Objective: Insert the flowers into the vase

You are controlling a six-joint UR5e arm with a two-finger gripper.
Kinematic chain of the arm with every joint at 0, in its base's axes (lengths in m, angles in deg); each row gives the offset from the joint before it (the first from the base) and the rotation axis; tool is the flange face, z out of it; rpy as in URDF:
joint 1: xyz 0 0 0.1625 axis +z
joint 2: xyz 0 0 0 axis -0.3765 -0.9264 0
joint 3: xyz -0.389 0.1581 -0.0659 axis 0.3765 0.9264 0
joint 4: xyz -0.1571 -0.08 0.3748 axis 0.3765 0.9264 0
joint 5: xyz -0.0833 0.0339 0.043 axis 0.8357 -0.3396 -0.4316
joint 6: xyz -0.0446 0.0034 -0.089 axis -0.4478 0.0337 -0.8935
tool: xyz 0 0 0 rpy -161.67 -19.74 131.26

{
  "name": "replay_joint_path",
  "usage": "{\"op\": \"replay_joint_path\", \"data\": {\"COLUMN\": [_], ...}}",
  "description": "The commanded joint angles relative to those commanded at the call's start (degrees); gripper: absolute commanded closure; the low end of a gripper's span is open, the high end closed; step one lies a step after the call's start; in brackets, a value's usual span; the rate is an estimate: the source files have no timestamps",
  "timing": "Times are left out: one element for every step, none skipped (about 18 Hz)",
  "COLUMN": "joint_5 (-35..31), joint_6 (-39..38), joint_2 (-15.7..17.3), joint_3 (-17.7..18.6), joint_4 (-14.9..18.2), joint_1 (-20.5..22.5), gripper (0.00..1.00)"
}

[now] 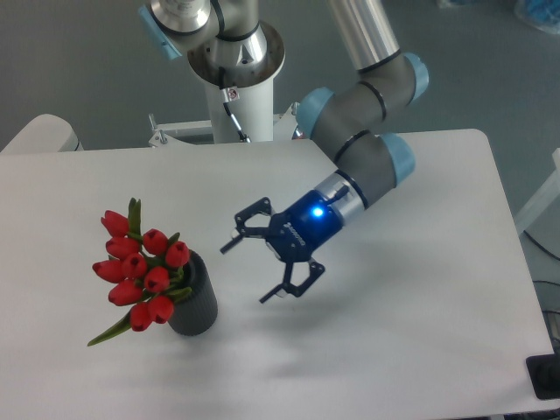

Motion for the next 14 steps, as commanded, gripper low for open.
{"op": "replay_joint_path", "data": {"joint_5": [0.0, 0.0, 0.0, -0.1, -0.2, -1.2, -5.1, -11.0, -16.9, -21.8, -25.5, -28.5, -31.0, -32.9], "joint_6": [-0.7, -1.1, -1.5, -1.9, -2.2, -2.5, -2.6, -2.7, -2.7, -2.7, -2.7, -2.7, -2.7, -2.6], "joint_2": [-0.5, -1.1, -1.7, -2.2, -2.5, -2.9, -2.9, -2.8, -2.6, -2.5, -2.6, -2.6, -2.6, -2.6], "joint_3": [-1.1, -2.1, -3.2, -4.1, -5.0, -5.7, -6.6, -7.6, -8.4, -9.6, -10.9, -11.9, -12.3, -12.5], "joint_4": [0.1, 0.1, 0.2, 0.3, 0.4, 0.4, 0.4, 0.4, 0.1, 0.3, 0.4, 0.4, 0.4, 0.4], "joint_1": [0.7, 1.4, 1.9, 2.5, 3.2, 3.8, 4.3, 4.5, 4.4, 4.2, 3.9, 3.7, 3.6, 3.6], "gripper": [0.00, 0.00, 0.00, 0.00, 0.00, 0.00, 0.00, 0.00, 0.00, 0.00, 0.00, 0.00, 0.00, 0.00]}}
